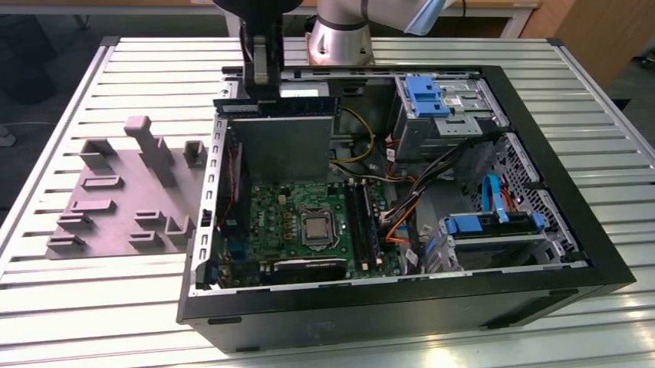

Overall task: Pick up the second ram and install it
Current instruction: 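Pick up the second ram and move it above second insertion slot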

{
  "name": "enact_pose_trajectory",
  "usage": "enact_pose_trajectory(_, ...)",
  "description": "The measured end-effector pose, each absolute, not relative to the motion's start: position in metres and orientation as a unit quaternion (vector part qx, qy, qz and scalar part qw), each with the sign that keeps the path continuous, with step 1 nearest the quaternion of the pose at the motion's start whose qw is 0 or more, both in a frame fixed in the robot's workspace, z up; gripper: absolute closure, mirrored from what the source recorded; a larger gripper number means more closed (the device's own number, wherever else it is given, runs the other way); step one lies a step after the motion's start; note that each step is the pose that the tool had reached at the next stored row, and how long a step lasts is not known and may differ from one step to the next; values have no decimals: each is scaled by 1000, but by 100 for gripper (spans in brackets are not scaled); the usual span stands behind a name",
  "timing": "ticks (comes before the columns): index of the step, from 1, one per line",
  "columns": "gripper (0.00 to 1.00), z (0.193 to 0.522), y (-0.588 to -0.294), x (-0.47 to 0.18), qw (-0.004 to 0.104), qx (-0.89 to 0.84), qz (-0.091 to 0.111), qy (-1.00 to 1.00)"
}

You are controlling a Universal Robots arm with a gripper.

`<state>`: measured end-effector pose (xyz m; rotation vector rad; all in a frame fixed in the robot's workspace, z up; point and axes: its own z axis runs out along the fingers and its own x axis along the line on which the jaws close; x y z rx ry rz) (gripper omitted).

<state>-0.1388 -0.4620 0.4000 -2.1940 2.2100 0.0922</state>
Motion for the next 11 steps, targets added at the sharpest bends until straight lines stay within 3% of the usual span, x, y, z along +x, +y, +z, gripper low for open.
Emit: enact_pose_trajectory(11, 86, 400, -462, -124, 13, -704, 30, 709)
